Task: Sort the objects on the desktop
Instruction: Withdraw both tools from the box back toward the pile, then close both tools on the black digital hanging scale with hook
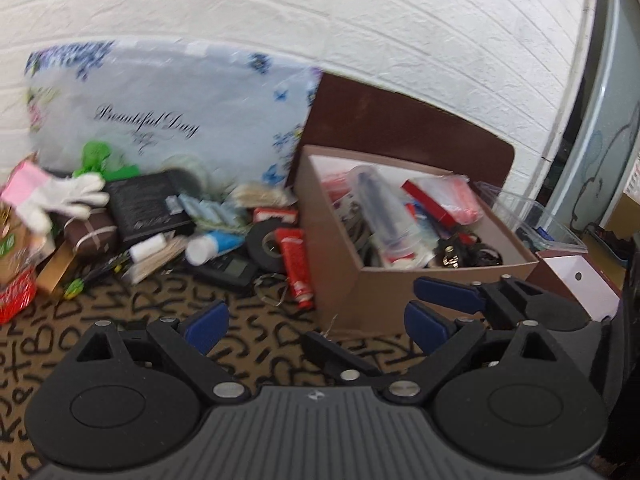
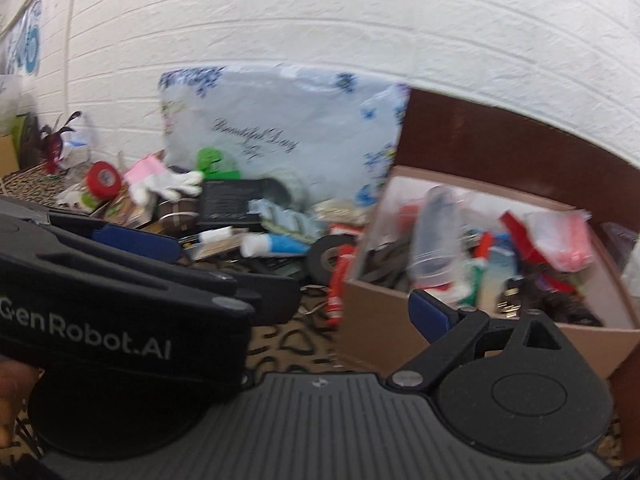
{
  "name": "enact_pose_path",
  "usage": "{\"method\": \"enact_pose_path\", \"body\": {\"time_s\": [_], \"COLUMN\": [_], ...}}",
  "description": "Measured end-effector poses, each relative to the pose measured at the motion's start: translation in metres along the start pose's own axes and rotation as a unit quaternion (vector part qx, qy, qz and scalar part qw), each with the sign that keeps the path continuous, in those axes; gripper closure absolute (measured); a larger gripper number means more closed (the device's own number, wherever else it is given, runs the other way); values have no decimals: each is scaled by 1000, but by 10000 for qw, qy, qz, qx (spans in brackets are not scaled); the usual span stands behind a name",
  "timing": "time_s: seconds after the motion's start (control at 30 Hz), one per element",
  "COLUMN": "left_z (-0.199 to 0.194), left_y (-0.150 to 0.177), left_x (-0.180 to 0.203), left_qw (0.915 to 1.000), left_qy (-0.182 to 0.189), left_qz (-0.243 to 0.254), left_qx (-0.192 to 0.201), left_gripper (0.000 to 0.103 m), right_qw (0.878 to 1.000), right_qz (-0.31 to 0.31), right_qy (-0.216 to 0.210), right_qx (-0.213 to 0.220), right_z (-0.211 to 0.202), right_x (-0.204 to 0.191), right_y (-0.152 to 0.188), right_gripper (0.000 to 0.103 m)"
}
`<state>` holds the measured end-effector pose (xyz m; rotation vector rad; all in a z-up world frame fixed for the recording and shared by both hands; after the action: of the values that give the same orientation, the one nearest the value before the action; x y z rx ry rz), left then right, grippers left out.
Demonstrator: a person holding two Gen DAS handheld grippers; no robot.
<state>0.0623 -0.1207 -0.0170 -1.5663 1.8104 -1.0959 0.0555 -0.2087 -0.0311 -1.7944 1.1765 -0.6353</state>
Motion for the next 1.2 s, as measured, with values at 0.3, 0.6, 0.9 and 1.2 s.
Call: {"method": "enact_pose_path", "body": {"time_s": [0.3,0.6,0.9,1.2], "left_z": [26,78,130,167], "left_y": [0,-4,-13,-21], "left_x": [-76,-110,-101,-108], "left_qw": [9957,9922,9916,9879], "left_qy": [-523,-524,-203,-160], "left_qz": [-761,-1068,-1131,-1313], "left_qx": [-55,-359,-592,-805], "left_gripper": [6,18,23,28], "right_qw": [9977,9975,9977,9962], "right_qz": [-289,-159,-376,-436], "right_qy": [-453,-506,-291,-371], "right_qx": [-418,-459,-485,-650], "right_z": [65,118,176,227], "right_x": [-50,-31,-3,19], "right_y": [5,-3,-11,-17], "right_gripper": [9,10,16,22]}}
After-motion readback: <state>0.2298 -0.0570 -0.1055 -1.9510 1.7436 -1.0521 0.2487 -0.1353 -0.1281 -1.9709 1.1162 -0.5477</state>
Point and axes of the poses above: each gripper's, at about its wrist camera, not at the fingertips, and z roughly the way its jaws point, x to its right, y to its underside, the point moved 6 cm from there along z, roughly the way its jaws point, and after that the axes turned 13 degrees about -y, right-handed, at the moved point
